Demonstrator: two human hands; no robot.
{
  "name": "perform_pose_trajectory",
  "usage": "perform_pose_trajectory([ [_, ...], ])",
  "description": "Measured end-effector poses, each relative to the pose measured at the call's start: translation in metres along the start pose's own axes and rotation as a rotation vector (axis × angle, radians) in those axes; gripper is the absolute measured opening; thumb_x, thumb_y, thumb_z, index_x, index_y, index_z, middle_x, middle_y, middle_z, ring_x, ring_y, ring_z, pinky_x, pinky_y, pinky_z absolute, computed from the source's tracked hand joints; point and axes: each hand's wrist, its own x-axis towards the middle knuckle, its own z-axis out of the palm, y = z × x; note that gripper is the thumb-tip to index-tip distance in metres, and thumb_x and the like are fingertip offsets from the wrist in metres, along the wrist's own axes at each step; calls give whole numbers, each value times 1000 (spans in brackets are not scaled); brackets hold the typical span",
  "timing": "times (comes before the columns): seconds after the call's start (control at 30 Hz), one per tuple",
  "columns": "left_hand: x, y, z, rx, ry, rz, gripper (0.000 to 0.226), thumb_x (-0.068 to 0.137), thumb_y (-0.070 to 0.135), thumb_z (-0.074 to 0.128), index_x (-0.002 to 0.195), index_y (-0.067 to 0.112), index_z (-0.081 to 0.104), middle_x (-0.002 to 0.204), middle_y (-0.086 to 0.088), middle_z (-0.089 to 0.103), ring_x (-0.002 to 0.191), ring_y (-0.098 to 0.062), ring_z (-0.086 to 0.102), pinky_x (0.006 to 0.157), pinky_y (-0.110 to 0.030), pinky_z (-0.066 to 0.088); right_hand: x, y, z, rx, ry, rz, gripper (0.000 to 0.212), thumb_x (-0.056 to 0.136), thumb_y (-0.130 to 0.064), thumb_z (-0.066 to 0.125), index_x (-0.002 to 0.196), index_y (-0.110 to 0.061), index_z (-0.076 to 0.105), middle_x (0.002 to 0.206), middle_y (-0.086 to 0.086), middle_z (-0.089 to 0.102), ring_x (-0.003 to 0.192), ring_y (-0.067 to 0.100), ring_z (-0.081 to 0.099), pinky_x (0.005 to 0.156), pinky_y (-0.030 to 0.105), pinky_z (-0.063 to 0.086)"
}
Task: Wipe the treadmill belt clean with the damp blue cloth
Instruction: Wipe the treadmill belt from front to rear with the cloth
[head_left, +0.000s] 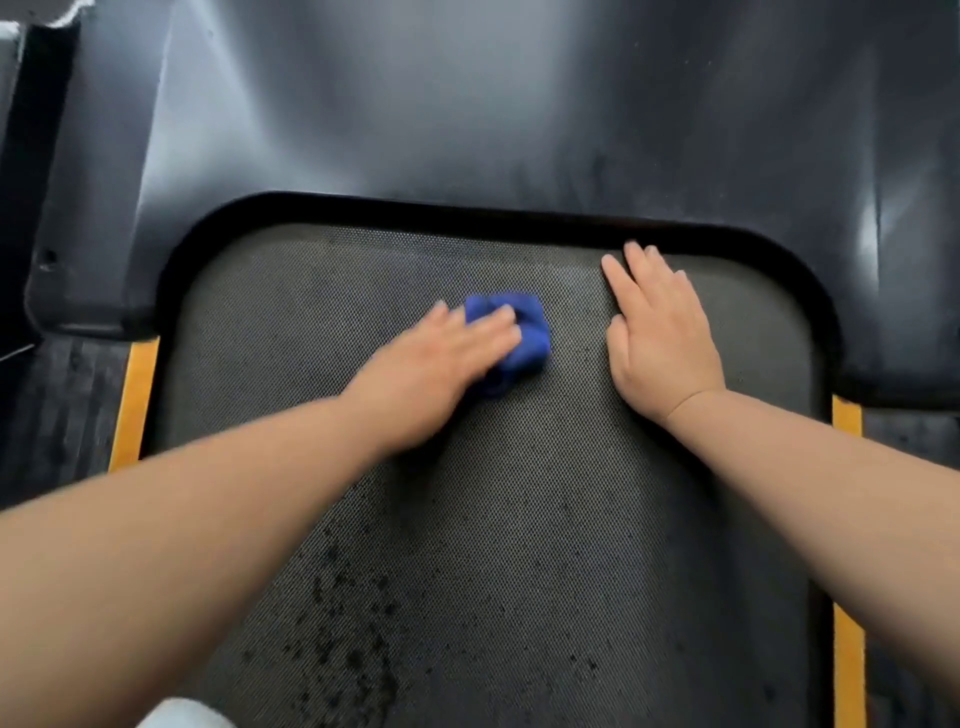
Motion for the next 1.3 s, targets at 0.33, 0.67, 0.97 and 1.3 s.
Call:
perform_pose_trajectory([
  [0.33, -23, 51, 23, -229, 107, -381, 43, 89, 8, 45, 131, 7, 53, 140, -9, 50, 120, -39, 51, 108, -45, 30, -13, -16, 2, 139, 61, 45, 61, 82, -27, 27, 136, -10, 49, 150, 14, 35, 141, 31, 27, 115, 45, 14],
  [0.67, -73, -33, -33, -209, 197, -899, 53, 93, 21, 40, 146, 14, 35, 154, -9, 29, 136, -31, 33, 110, -43, 28, -27, -121, 41, 94, 24, -600, 46, 78, -53, 57, 121, -36, 63, 138, 2, 54, 124, 29, 50, 105, 45, 28],
  [0.97, -91, -61, -25, -25, -215, -750, 59, 98, 43, 33, 152, 28, 12, 160, -9, 1, 146, -30, 3, 116, -49, 16, 32, -74, 24, 1, 158, -222, 37, 85, -40, 55, 117, -24, 64, 126, 9, 58, 111, 35, 54, 92, 47, 40],
  [1.3, -78, -61, -36, 98, -402, -709, 66, 97, 51, 26, 152, 19, 6, 157, -18, -3, 145, -36, 4, 110, -53, 28, 11, -64, 32, -42, 57, -641, 41, 86, -28, 51, 120, -11, 64, 136, 20, 52, 120, 38, 53, 103, 44, 39],
])
